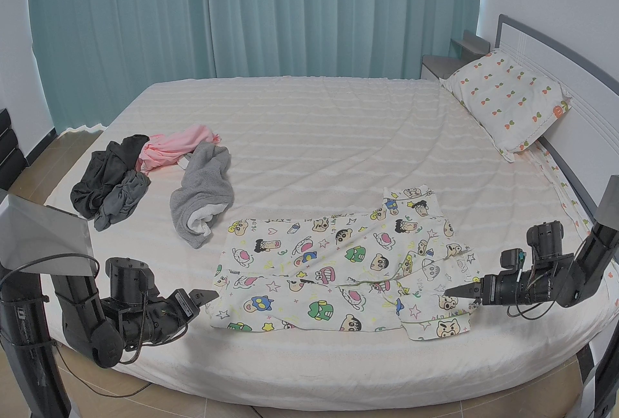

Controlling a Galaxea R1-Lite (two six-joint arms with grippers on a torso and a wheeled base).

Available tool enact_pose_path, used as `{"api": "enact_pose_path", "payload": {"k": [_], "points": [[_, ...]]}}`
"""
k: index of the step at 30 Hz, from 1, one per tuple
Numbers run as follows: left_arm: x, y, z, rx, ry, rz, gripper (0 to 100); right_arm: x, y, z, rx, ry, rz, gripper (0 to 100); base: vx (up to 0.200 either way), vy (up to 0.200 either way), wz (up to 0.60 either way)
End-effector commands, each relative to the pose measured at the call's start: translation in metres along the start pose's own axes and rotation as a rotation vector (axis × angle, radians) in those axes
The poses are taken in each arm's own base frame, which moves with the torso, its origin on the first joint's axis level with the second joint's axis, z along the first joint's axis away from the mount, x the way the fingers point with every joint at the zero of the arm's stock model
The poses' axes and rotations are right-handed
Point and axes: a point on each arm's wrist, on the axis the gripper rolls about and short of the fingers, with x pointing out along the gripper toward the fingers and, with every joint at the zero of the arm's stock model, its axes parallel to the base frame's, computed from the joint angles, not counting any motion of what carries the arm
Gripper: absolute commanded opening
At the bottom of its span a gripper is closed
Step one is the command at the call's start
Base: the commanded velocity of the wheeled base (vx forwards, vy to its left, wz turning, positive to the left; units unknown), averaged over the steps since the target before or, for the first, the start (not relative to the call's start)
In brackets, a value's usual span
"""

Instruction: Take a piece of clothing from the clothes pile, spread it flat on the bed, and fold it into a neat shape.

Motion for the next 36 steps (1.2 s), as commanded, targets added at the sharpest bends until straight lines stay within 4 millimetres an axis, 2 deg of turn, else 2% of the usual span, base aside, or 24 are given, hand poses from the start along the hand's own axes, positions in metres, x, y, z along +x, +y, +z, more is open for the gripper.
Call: {"api": "enact_pose_path", "payload": {"k": [1,4,11,21,29,30,36], "points": [[0.004,0.012,-0.014,0.000,0.021,0.035,100,0.030,-0.037,0.005,0.030,0.054,-0.013,100,0.000,0.000,0.00],[0.002,0.012,-0.012,-0.007,0.017,0.023,100,0.034,-0.047,0.004,0.016,0.103,-0.025,100,0.000,0.000,0.00],[0.002,0.012,-0.012,-0.007,0.017,0.023,100,0.040,-0.052,0.010,-0.017,0.112,-0.023,100,0.000,0.000,0.00],[0.003,0.012,-0.012,-0.007,0.018,0.024,100,0.051,-0.050,0.011,-0.038,0.124,0.088,100,0.000,0.000,0.00],[0.003,0.012,-0.013,-0.006,0.018,0.022,100,0.054,-0.051,0.008,-0.041,0.136,0.090,100,0.000,0.000,0.00],[0.003,0.012,-0.013,-0.005,0.019,0.023,100,0.053,-0.051,0.007,-0.054,0.146,0.091,0,0.000,0.000,0.00],[0.003,0.012,-0.013,-0.005,0.016,0.024,100,0.052,-0.053,0.008,-0.061,0.144,0.099,0,0.000,0.000,0.00]]}}
